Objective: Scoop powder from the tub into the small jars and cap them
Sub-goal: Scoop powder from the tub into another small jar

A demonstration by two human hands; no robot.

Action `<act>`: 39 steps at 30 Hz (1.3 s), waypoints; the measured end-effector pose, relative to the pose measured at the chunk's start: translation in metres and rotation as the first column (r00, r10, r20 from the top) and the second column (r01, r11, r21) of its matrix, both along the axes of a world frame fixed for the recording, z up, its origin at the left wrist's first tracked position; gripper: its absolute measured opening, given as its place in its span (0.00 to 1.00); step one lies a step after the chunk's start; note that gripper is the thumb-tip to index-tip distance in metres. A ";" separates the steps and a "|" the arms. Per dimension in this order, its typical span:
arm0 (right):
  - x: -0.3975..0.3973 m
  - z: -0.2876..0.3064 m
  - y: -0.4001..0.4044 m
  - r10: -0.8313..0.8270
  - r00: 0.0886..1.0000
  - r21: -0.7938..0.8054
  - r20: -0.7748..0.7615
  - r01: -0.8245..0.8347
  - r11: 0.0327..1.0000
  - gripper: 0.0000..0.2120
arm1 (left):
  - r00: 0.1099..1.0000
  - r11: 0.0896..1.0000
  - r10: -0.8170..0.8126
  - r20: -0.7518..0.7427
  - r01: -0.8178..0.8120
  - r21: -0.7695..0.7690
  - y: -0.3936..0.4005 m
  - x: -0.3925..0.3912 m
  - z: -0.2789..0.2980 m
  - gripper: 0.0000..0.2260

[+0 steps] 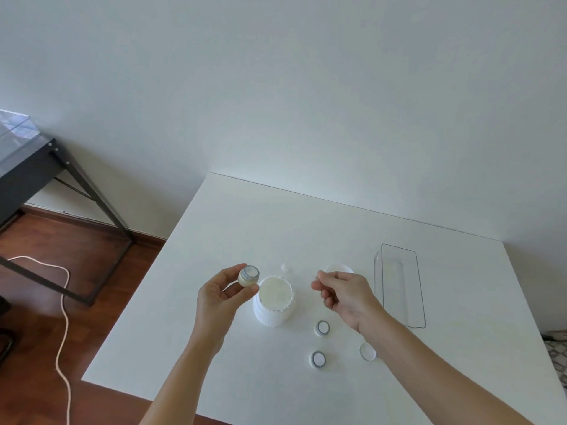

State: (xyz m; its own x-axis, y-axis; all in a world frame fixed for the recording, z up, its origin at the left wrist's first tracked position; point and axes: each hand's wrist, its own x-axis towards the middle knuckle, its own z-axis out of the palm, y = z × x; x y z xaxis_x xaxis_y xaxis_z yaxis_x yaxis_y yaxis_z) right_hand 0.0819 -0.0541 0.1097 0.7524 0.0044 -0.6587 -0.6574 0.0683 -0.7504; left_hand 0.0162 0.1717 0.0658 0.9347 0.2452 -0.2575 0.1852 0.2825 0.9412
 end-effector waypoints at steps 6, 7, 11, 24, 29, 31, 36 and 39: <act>-0.013 0.036 0.008 0.006 0.969 0.072 0.248 -0.025 0.997 0.05 | 0.992 0.986 -0.116 0.053 0.121 -0.115 -0.017 0.005 0.015 0.18; -0.016 0.039 0.009 0.020 0.954 0.047 0.298 -0.035 0.998 0.05 | 0.989 0.981 -0.135 0.061 0.142 -0.129 -0.018 0.006 0.017 0.19; -0.022 0.043 0.013 0.111 0.863 -0.110 0.493 -0.065 0.992 0.06 | 0.978 0.967 -0.185 0.092 0.198 -0.160 -0.022 0.007 0.027 0.18; -0.028 0.043 0.008 0.296 0.649 -0.333 0.701 -0.068 0.940 0.05 | 0.974 0.948 -0.193 0.120 0.216 -0.232 -0.024 0.005 0.038 0.17; -0.029 0.043 0.002 0.320 0.620 -0.379 0.716 -0.040 0.925 0.06 | 0.971 0.940 -0.201 0.131 0.229 -0.253 -0.023 0.004 0.039 0.18; -0.030 0.044 -0.001 0.332 0.615 -0.404 0.715 -0.025 0.914 0.05 | 0.969 0.940 -0.204 0.138 0.233 -0.250 -0.022 0.004 0.040 0.17; -0.029 0.055 -0.007 0.280 0.646 -0.389 0.710 0.028 0.921 0.06 | 0.970 0.956 -0.187 0.153 0.215 -0.200 -0.020 0.004 0.036 0.15; -0.028 0.061 -0.004 0.269 0.689 -0.408 0.673 0.043 0.912 0.09 | 0.972 0.968 -0.175 0.157 0.199 -0.153 -0.020 0.005 0.035 0.18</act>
